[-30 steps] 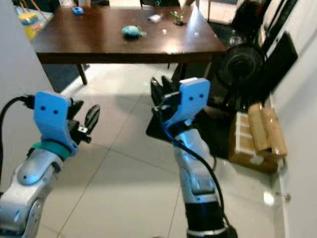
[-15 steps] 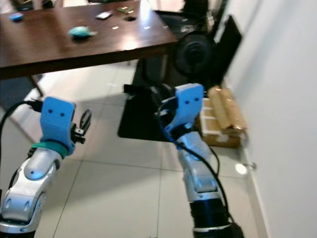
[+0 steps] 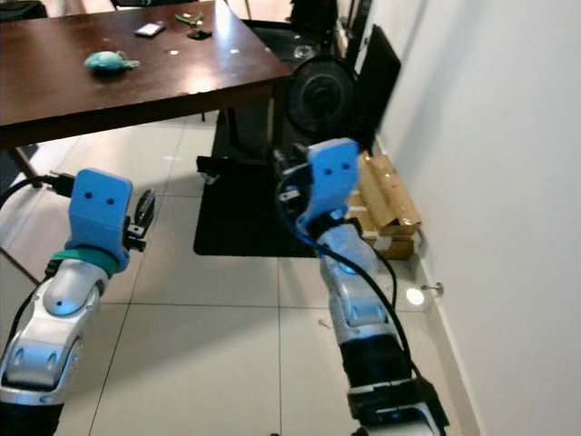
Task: Hang keys on a hook
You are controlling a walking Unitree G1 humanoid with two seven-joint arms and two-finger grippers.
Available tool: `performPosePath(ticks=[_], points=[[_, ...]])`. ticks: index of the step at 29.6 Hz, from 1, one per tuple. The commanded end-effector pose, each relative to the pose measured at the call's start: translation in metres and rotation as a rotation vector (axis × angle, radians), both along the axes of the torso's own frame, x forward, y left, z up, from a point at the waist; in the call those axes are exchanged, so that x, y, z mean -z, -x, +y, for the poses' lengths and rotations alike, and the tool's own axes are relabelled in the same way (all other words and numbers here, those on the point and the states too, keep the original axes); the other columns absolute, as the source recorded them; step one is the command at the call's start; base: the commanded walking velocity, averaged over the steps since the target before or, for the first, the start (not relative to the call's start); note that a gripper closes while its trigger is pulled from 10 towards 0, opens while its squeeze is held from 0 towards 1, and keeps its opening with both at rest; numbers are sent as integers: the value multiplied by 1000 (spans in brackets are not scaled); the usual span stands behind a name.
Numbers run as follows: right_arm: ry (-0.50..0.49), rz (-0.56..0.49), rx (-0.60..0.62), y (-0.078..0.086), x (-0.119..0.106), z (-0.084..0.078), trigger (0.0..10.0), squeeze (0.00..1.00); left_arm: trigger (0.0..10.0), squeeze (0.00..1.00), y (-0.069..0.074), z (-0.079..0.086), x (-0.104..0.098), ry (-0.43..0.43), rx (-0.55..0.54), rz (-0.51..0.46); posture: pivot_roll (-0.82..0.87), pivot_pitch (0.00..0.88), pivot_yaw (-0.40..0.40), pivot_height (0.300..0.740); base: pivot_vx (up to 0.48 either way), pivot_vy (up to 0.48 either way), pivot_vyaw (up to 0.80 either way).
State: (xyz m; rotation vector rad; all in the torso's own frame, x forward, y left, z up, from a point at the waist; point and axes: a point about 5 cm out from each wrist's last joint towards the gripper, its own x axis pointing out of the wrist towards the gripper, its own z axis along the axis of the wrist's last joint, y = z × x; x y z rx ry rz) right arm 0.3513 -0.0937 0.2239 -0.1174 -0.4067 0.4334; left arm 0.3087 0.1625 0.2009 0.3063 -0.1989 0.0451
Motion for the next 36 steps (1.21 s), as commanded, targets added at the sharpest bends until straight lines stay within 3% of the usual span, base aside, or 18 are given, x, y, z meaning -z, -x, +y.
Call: performPosePath(ticks=[1,8,12,17,21,25,36], points=[[47,3,-49,2,5,9,10000,0,10000,0,0,-3,6,-8,-7,8,9,48,61,740,461,0,0],[14,8,-76,3,7,17,10000,0,10000,0,-3,-4,8,4,-9,11,-15,57,62,740,446,0,0],[-114,95,16,-9,24,7,10000,0,10000,0,-14,-2,17,23,-17,37,-34,63,77,740,432,0,0],[-113,109,68,-13,30,-5,10000,0,10000,0,-20,-1,25,29,-23,53,-47,59,84,740,424,0,0],[-109,107,67,-12,30,-5,10000,0,10000,0,-21,0,26,29,-26,56,-45,58,82,740,424,0,0],[-73,97,39,-11,32,4,10000,0,10000,0,-22,-1,27,29,-31,53,-32,59,75,740,403,0,0],[-80,91,27,-15,32,9,10000,0,10000,0,-23,1,29,28,-39,33,-28,60,66,740,398,0,0]])
